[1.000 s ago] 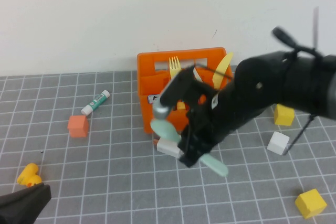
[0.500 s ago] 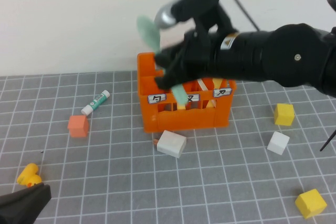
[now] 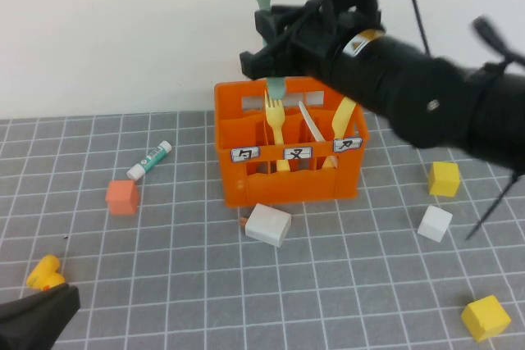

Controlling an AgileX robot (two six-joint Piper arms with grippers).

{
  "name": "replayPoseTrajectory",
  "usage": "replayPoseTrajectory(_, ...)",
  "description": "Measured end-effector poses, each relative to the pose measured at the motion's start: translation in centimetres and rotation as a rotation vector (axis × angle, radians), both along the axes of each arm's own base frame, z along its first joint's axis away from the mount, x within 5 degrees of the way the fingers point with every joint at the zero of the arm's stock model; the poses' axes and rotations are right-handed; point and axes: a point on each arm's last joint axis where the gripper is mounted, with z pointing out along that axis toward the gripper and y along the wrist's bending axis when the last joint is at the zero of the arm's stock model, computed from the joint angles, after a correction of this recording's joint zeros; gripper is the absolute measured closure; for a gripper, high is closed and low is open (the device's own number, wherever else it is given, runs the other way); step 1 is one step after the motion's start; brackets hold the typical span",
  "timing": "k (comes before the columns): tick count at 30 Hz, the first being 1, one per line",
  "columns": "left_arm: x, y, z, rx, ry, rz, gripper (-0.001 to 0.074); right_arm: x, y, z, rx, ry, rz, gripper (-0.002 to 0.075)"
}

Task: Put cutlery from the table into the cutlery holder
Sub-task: Place the spoon on the box

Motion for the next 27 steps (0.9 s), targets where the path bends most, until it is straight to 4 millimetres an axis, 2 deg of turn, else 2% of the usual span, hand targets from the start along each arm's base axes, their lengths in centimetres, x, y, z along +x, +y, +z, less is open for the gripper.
replayPoseTrajectory(6,0.0,0.0,0.0,-0.004,-0.002,0.0,0.0736,1.1,1.5,-3.4,0.008,0.004,-0.037,0.0615)
replayPoseTrajectory(16,0.0,0.0,0.0,-0.004,-0.002,0.0,0.0735,2.7,3.8,-8.9,-0.018,-0.186,0.027,0.0616)
replayPoseTrajectory(22,0.0,0.0,0.0,-0.005,-0.001,0.0,0.0735,3.2,4.5,-12.8,-0.031,-0.199,0.054,0.0616)
replayPoseTrajectory(24,0.0,0.0,0.0,-0.006,-0.001,0.0,0.0735,3.2,4.7,-13.7,-0.051,-0.199,0.071,0.0616)
replayPoseTrajectory(27,0.0,0.0,0.0,-0.004,-0.002,0.0,0.0735,3.2,4.9,-13.9,-0.065,-0.217,0.095,0.0615)
